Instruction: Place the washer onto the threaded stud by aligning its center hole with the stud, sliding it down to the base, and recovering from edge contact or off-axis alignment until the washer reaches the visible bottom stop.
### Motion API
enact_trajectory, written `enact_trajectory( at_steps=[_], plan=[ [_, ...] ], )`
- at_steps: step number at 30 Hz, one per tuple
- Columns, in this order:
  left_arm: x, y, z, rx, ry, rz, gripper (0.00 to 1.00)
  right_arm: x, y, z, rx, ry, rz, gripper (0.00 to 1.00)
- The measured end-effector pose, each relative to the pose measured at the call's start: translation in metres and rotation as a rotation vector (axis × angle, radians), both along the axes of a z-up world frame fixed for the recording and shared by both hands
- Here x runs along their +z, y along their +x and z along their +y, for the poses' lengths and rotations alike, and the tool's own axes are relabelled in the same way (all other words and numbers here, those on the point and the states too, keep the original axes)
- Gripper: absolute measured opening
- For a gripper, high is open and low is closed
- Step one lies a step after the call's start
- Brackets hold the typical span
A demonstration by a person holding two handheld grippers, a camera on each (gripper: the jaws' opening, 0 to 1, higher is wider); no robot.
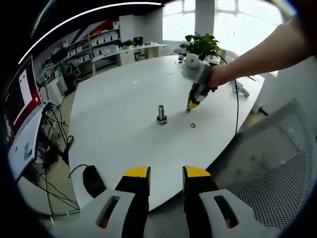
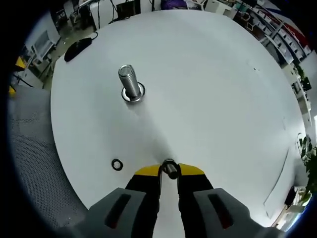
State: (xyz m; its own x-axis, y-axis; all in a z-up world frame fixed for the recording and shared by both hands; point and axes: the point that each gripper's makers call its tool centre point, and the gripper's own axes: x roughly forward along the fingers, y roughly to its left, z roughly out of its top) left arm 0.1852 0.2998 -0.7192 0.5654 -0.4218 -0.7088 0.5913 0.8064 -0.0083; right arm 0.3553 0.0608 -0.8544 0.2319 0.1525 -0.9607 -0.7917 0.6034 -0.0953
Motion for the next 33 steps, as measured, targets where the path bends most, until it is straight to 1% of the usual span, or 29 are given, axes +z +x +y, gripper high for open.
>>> enact_trajectory(
  at_steps=[3, 6, 8, 19, 24, 26, 33],
  plan=[
    [-0.0006, 0.0001, 0.0003, 0.001, 0.004, 0.001, 0.24, -0.0044, 0.0005, -0.0005, -0.006, 0.005, 0.007, 0.14],
    [-0.0008, 0.0001, 0.0007, 0.004, 0.004, 0.001, 0.24, -0.0084, -0.0015, -0.0016, -0.031, 0.015, 0.028, 0.15],
    [-0.0001, 0.0005, 0.0006, 0.005, 0.002, -0.002, 0.24, -0.0097, -0.0008, -0.0028, -0.036, 0.017, 0.027, 0.15],
    [-0.0009, 0.0002, 0.0018, 0.009, 0.01, 0.002, 0.24, -0.0071, -0.0018, 0.0008, -0.036, 0.027, 0.019, 0.15],
    [-0.0013, -0.0004, 0.0015, 0.006, 0.014, 0.002, 0.24, -0.0048, -0.0046, 0.0034, -0.049, 0.049, 0.016, 0.19],
    [-0.0008, 0.0001, 0.0016, 0.007, 0.012, 0.0, 0.24, -0.006, -0.0029, 0.0009, -0.053, 0.05, 0.016, 0.19],
    [-0.0008, 0.0001, 0.002, 0.007, 0.014, -0.002, 0.24, -0.0024, -0.0069, -0.0026, -0.065, 0.052, 0.01, 0.2]
  ],
)
